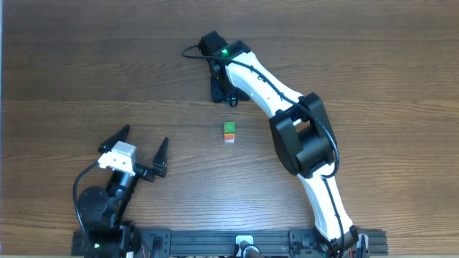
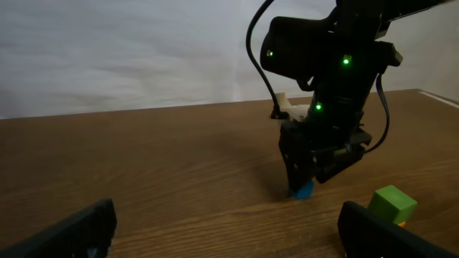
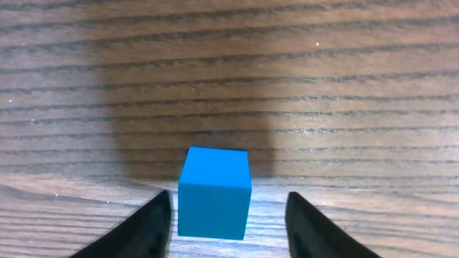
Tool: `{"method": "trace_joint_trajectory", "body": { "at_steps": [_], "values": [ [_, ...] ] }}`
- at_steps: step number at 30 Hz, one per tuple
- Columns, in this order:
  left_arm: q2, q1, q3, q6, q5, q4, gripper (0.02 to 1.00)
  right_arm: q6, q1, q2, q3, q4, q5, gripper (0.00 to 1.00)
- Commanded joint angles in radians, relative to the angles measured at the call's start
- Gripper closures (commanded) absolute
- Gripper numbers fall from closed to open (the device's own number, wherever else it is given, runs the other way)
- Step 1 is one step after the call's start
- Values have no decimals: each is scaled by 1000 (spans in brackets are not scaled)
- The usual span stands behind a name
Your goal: Stack Cubes
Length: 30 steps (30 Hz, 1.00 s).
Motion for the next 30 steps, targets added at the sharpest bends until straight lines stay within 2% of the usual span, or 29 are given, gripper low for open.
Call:
{"method": "trace_joint_trajectory", "body": {
  "at_steps": [1, 6, 12, 17, 23, 30],
  "values": [
    [-5, -6, -4, 12, 10, -2, 23, 10, 1, 24, 7, -1, 6, 610],
    [-5, -6, -4, 12, 10, -2, 20, 11, 4, 24, 6, -1, 5, 713],
    [-5, -6, -4, 12, 10, -2, 20, 23, 7, 23, 23, -35, 2, 748],
    [-5, -6, -4, 12, 10, -2, 20, 28, 7, 17, 111, -118, 6, 838],
    [-5, -6, -4, 12, 10, -2, 23, 27, 22, -40, 218, -203, 6, 879],
    [-5, -6, -4, 12, 10, -2, 20, 29, 58, -202, 221, -321, 22, 923]
  ]
}}
